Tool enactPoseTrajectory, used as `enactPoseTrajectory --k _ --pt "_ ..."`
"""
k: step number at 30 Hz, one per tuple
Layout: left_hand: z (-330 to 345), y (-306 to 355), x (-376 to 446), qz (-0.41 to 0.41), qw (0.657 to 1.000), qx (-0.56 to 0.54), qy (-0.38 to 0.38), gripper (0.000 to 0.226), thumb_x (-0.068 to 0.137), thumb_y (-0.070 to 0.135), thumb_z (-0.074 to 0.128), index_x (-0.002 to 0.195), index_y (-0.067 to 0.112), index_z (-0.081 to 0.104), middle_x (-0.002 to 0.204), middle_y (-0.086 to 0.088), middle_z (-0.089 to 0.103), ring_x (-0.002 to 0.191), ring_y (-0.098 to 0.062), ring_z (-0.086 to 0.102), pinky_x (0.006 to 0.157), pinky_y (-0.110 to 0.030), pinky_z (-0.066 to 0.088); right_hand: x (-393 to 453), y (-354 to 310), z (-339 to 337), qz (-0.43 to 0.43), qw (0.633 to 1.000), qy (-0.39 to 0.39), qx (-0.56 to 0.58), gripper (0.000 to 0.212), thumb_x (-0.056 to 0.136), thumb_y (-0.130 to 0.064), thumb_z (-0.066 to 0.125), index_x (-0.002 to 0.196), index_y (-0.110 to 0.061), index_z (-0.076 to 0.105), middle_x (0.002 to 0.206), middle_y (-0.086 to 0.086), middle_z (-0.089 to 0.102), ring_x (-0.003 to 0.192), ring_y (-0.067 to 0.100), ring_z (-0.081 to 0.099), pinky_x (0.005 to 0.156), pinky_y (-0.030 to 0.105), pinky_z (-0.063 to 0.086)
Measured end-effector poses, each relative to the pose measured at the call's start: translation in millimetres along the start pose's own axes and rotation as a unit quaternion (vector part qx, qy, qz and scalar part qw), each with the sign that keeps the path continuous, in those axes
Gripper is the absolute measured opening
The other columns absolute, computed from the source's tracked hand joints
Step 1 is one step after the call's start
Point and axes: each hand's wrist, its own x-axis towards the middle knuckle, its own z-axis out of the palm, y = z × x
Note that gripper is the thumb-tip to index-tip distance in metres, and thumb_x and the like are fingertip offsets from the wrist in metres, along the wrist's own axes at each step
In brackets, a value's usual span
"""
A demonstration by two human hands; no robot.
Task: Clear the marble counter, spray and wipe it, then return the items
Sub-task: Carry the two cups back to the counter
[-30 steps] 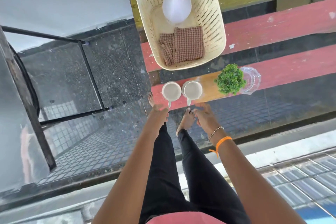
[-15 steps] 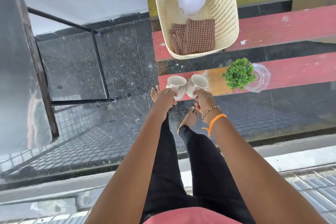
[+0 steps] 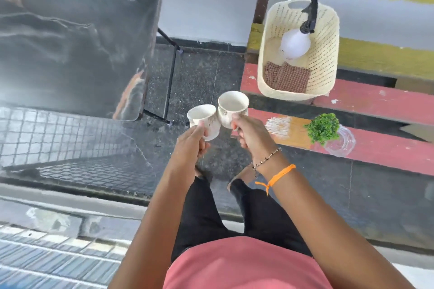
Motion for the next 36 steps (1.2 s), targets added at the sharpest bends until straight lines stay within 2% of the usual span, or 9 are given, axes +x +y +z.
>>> enactPoseTrajectory --k 4,8,12,15,21,24,26,31,36 --pt "-54 14 -22 0.056 0.995 -0.078 0.040 0.037 0.097 0.021 0.044 0.061 0.018 0.051 0.040 0.012 0.034 0.041 -0.001 0.036 0.061 -0.020 0.034 -20 -26 59 -0.070 0.995 -0.045 -0.060 0.040 0.095 -0.018 0.046 0.055 -0.017 0.042 0.050 -0.006 0.030 0.049 0.010 0.026 0.052 0.022 0.020" --pt "-127 28 -39 0.111 0.984 -0.122 0.066 0.037 0.097 0.023 0.045 0.060 0.017 0.044 0.050 0.006 0.029 0.054 -0.009 0.030 0.062 -0.024 0.029 -36 -46 131 -0.098 0.990 -0.075 -0.070 0.039 0.092 -0.018 0.048 0.054 -0.018 0.042 0.048 -0.006 0.027 0.045 0.008 0.023 0.048 0.023 0.019" --pt "-213 39 -55 0.132 0.975 -0.139 0.110 0.036 0.096 0.026 0.046 0.061 0.018 0.045 0.053 0.005 0.030 0.059 -0.012 0.031 0.064 -0.025 0.030 -53 -58 216 -0.122 0.983 -0.121 -0.062 0.037 0.093 -0.015 0.048 0.056 -0.016 0.043 0.052 -0.004 0.030 0.040 0.002 0.024 0.041 0.015 0.020" --pt "-287 44 -62 0.153 0.966 -0.149 0.148 0.037 0.096 0.027 0.047 0.060 0.018 0.044 0.052 0.006 0.029 0.057 -0.011 0.030 0.063 -0.025 0.030 -68 -61 292 -0.130 0.978 -0.160 -0.041 0.036 0.093 -0.011 0.047 0.057 -0.014 0.043 0.054 -0.002 0.030 0.037 0.002 0.023 0.039 0.014 0.018" --pt "-381 66 -61 0.171 0.949 -0.162 0.207 0.038 0.096 0.027 0.046 0.059 0.022 0.042 0.046 0.012 0.028 0.052 -0.009 0.027 0.063 -0.026 0.028 -78 -76 399 -0.156 0.969 -0.192 -0.029 0.038 0.092 -0.010 0.047 0.054 -0.014 0.041 0.037 -0.014 0.030 0.036 0.003 0.023 0.039 0.014 0.019" --pt "-419 78 -51 0.176 0.940 -0.186 0.224 0.046 0.094 0.038 0.048 0.050 0.024 0.052 0.040 0.015 0.036 0.048 -0.003 0.034 0.067 -0.023 0.034 -72 -88 444 -0.173 0.963 -0.203 -0.023 0.037 0.090 -0.010 0.048 0.054 -0.015 0.041 0.040 -0.015 0.031 0.038 0.003 0.023 0.041 0.016 0.019" --pt "-441 86 -42 0.188 0.938 -0.185 0.223 0.051 0.094 0.041 0.048 0.045 0.027 0.059 0.040 0.016 0.041 0.047 0.000 0.037 0.060 -0.015 0.036 -64 -98 469 -0.181 0.963 -0.200 -0.027 0.037 0.089 -0.010 0.049 0.053 -0.015 0.041 0.045 -0.011 0.031 0.039 0.003 0.023 0.040 0.015 0.019" --pt "-499 118 0 0.181 0.938 -0.160 0.247 0.056 0.091 0.017 0.047 0.037 0.025 0.055 0.038 0.014 0.039 0.048 -0.004 0.033 0.046 -0.012 0.031 -29 -125 535 -0.189 0.964 -0.181 -0.040 0.037 0.087 -0.009 0.048 0.053 -0.016 0.038 0.057 0.002 0.032 0.042 0.007 0.024 0.040 0.015 0.020" --pt "-564 170 49 0.155 0.944 -0.140 0.257 0.047 0.084 0.009 0.048 0.040 0.022 0.039 0.038 0.011 0.034 0.051 -0.011 0.031 0.063 -0.030 0.029 15 -169 607 -0.194 0.964 -0.174 -0.044 0.038 0.089 -0.012 0.049 0.055 -0.016 0.035 0.061 0.003 0.030 0.054 0.011 0.023 0.052 0.024 0.017"
